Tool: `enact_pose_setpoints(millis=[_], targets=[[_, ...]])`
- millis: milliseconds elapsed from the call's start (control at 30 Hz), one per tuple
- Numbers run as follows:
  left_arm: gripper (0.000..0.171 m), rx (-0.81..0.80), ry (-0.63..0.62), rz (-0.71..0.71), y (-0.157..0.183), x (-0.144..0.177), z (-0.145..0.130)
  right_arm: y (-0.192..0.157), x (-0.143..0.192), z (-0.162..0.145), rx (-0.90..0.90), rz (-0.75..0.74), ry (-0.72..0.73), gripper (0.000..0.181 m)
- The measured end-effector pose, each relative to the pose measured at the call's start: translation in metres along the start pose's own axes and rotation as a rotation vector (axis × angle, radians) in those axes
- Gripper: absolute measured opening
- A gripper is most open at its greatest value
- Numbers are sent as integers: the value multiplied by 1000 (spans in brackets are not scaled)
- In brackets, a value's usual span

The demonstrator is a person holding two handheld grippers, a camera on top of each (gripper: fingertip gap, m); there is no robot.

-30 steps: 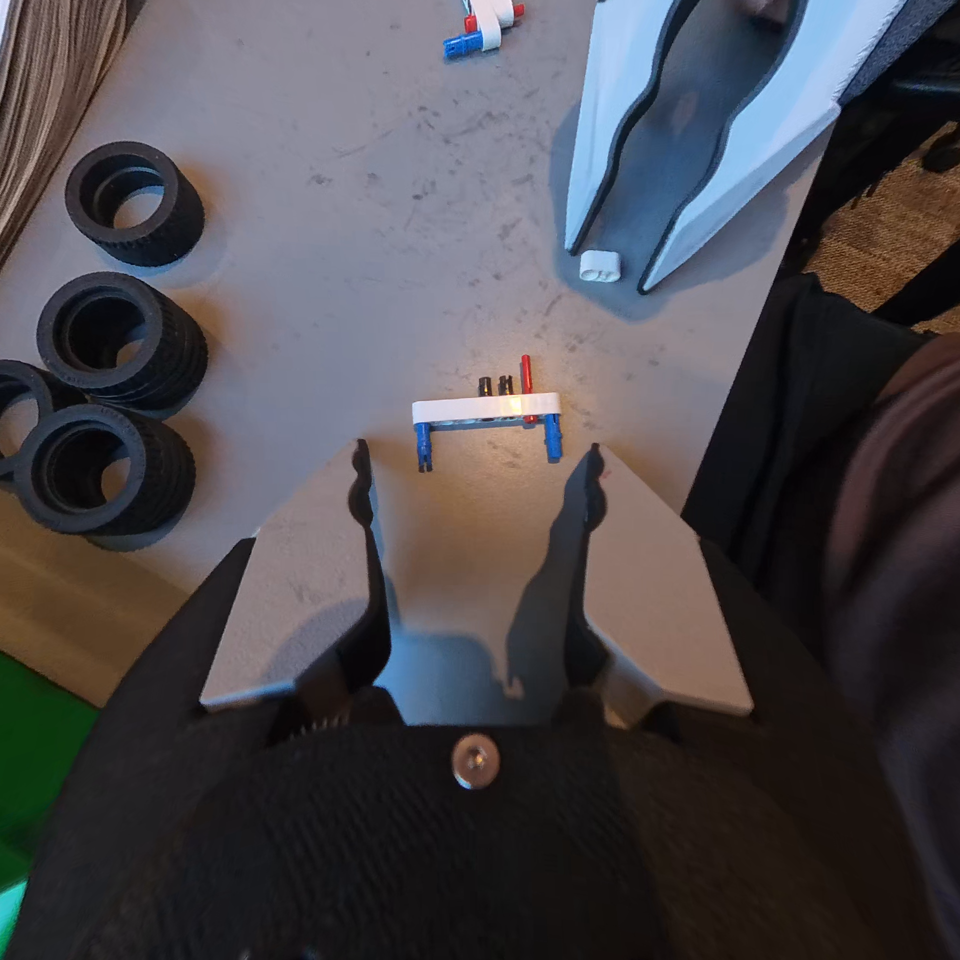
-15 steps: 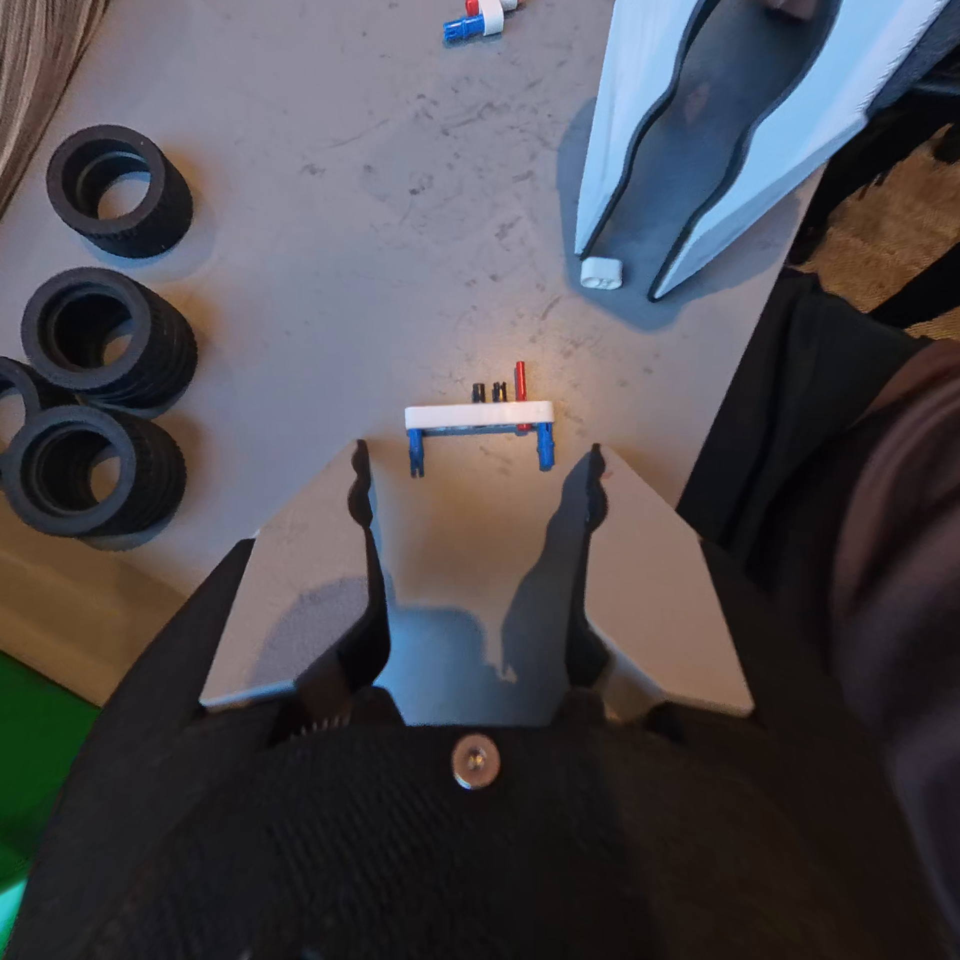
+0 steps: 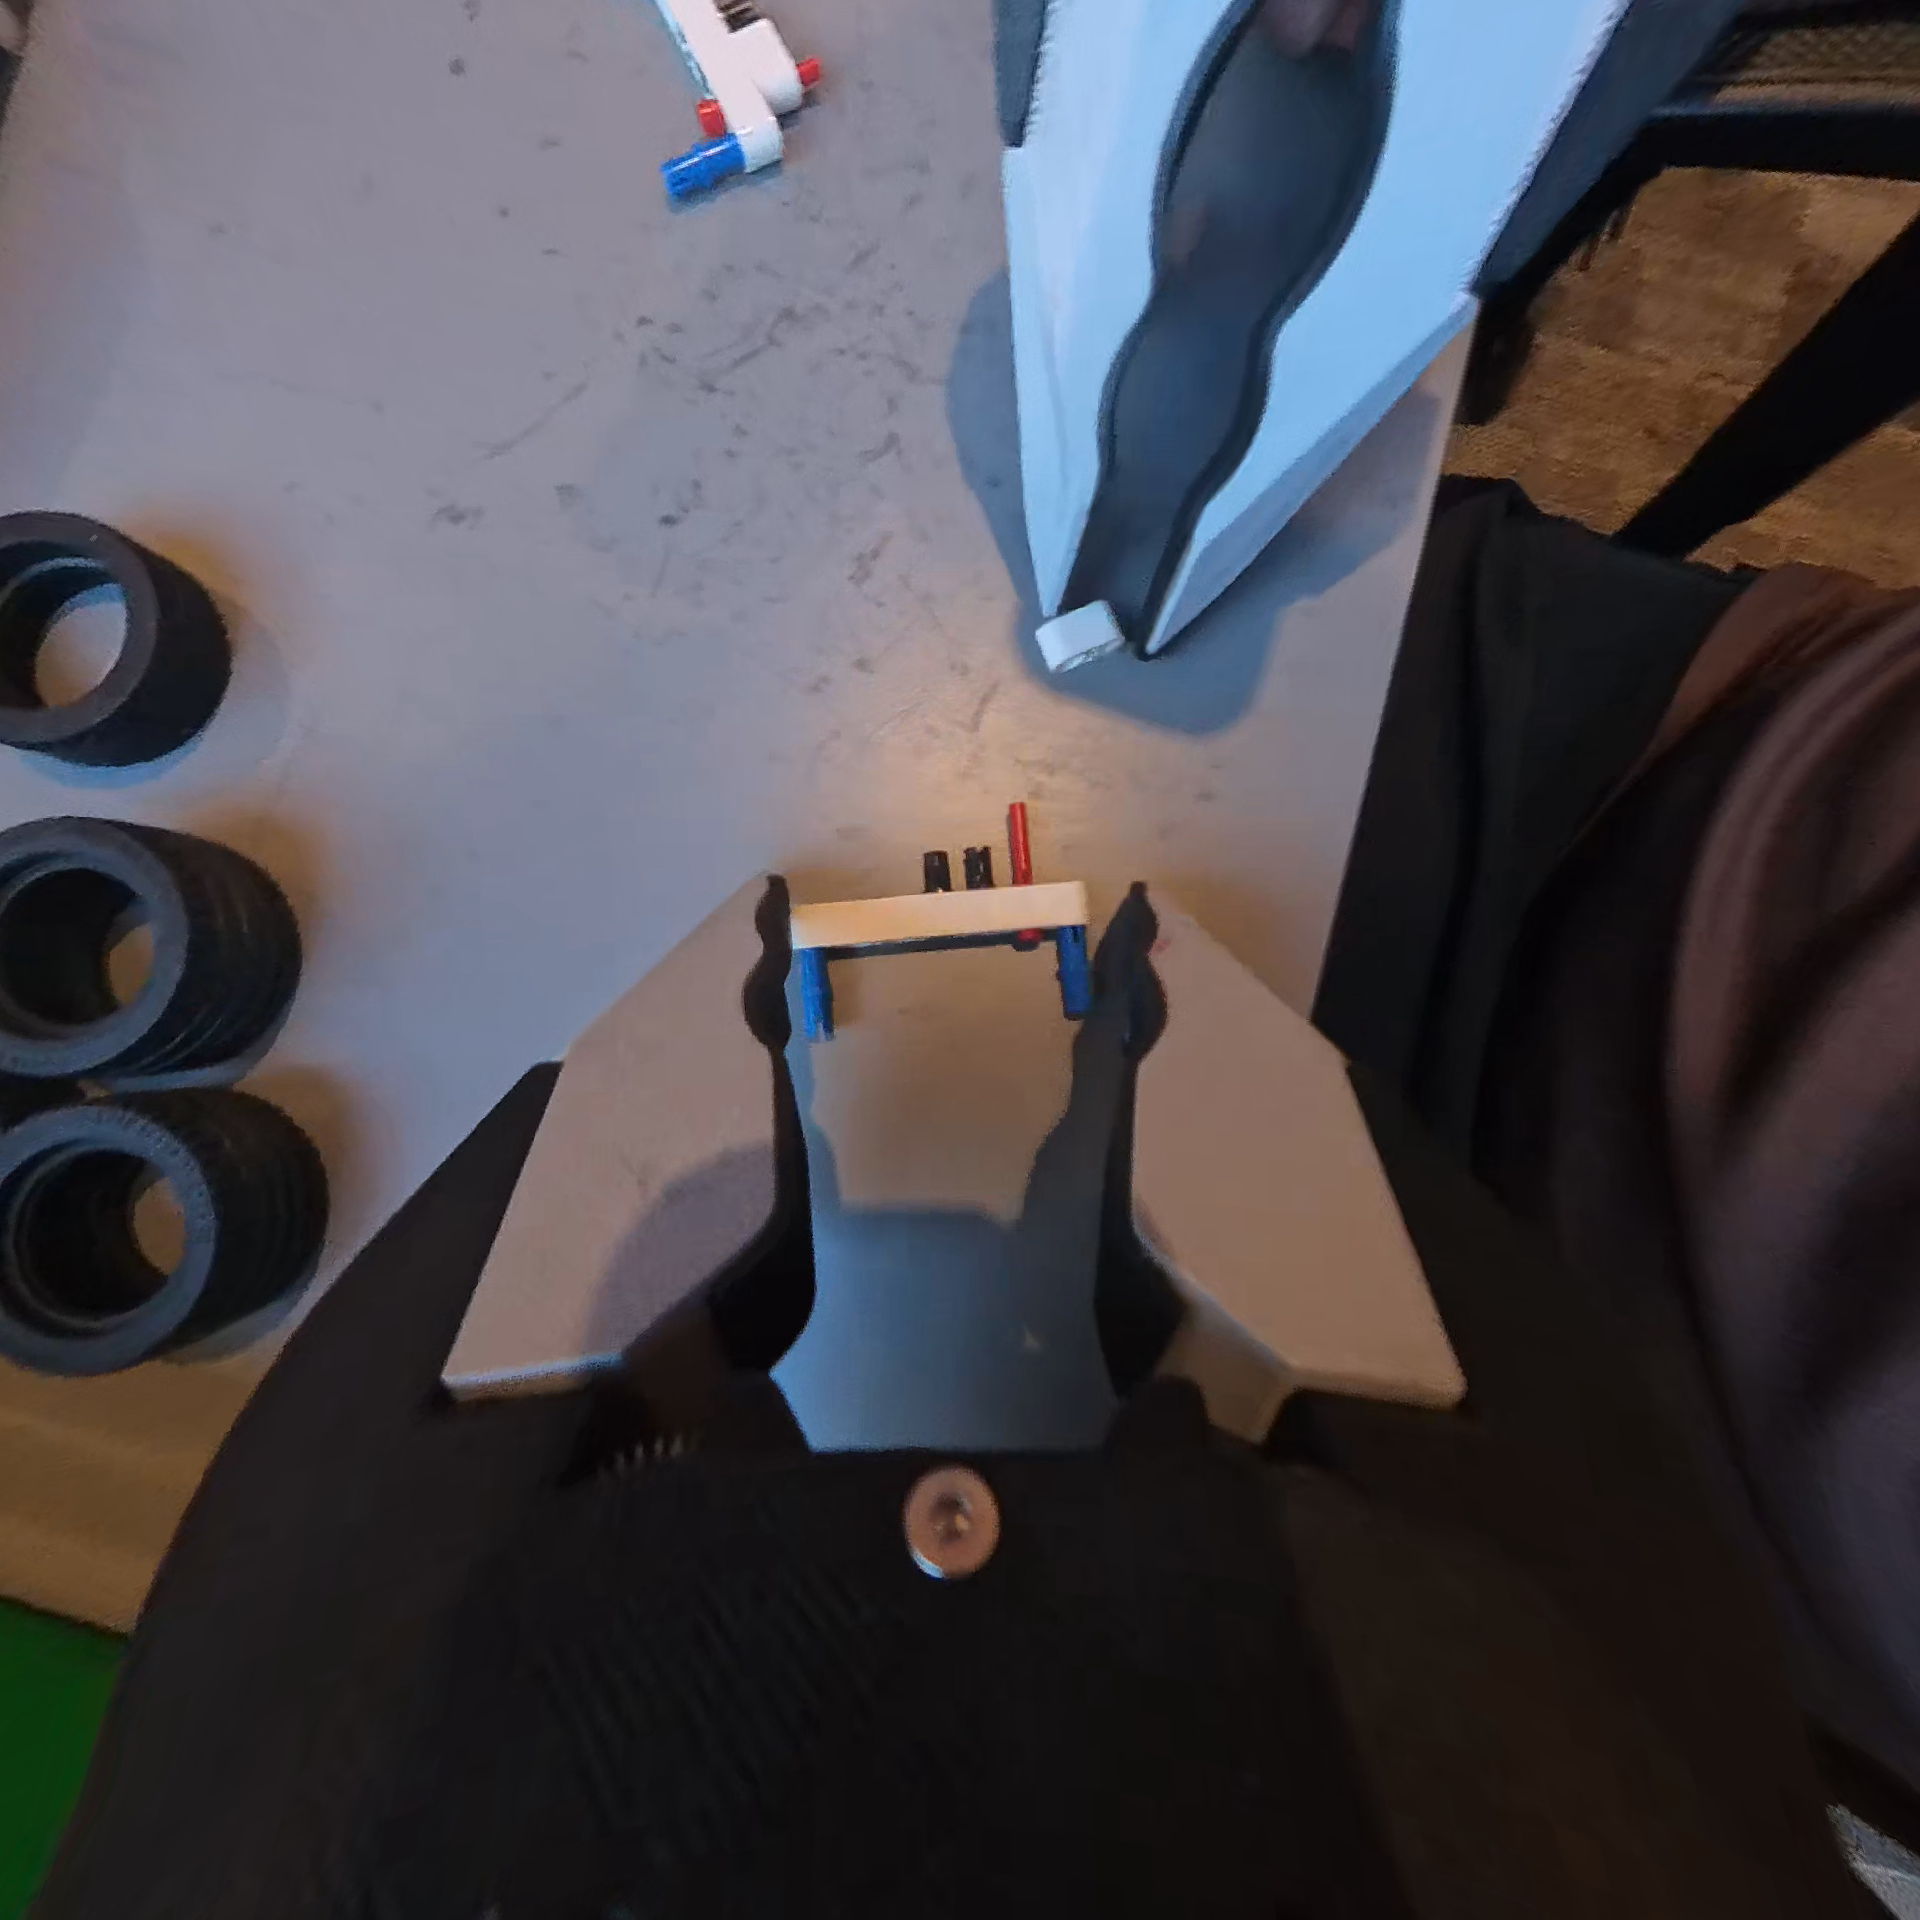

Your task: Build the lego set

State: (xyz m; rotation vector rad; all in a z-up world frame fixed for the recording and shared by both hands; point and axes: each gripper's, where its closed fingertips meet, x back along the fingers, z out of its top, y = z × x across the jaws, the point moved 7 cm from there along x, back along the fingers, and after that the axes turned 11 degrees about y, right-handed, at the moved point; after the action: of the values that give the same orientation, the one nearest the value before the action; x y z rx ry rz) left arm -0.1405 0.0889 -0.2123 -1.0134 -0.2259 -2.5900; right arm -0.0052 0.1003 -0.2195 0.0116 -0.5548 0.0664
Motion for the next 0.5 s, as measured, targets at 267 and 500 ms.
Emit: enact_pose_setpoints(millis=[267, 500], targets=[[70, 28, -40, 41, 0, 8, -4, -2, 3, 0, 19, 4, 11, 23], [56, 41, 0, 65, 4, -1, 0, -1, 1, -1, 12, -24, -6, 11]])
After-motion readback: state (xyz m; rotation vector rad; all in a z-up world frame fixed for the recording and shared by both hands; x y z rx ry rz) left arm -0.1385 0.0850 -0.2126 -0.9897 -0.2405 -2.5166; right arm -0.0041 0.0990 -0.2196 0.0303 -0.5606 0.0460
